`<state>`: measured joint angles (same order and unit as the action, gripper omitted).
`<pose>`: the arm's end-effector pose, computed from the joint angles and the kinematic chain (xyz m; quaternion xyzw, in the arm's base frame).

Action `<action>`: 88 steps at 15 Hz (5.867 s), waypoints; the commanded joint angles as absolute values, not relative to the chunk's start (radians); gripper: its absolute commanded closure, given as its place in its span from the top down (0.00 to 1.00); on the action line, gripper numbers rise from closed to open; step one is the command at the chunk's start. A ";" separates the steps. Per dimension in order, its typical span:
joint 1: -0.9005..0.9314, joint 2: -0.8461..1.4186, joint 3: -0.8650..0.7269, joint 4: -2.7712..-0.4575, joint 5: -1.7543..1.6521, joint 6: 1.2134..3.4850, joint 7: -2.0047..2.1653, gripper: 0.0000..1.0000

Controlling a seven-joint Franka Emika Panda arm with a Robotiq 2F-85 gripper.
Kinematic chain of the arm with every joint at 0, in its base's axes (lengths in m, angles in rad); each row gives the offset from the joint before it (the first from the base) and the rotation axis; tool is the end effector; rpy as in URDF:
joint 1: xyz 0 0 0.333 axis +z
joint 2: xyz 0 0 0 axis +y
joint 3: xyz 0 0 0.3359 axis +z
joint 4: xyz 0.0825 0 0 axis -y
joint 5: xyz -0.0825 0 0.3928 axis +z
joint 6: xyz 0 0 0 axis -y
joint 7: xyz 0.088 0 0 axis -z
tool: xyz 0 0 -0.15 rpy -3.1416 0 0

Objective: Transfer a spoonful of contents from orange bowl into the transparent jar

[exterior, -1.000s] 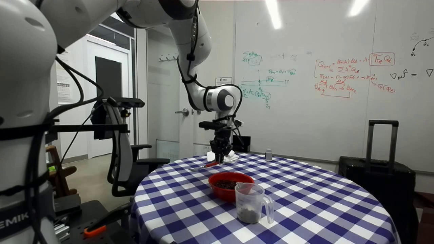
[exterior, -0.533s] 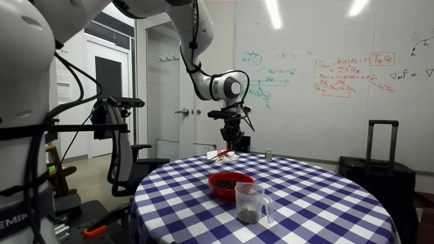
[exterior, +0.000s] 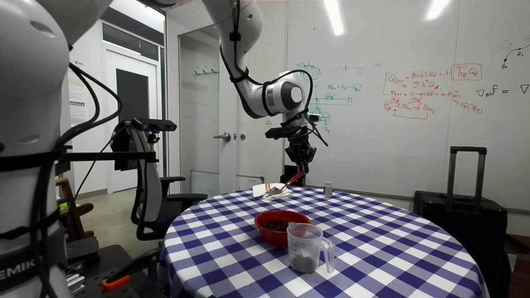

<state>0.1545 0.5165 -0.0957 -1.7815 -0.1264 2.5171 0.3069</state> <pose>0.7032 0.0446 0.2592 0.9896 -0.0674 0.1194 0.0441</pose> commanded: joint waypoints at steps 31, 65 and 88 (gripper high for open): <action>0.178 0.521 -0.079 -1.969 -1.162 2.393 1.464 0.05; 0.079 0.544 -0.039 -1.951 -0.968 2.527 1.330 0.05; 0.025 0.440 -0.023 -2.051 -0.357 2.685 0.646 0.05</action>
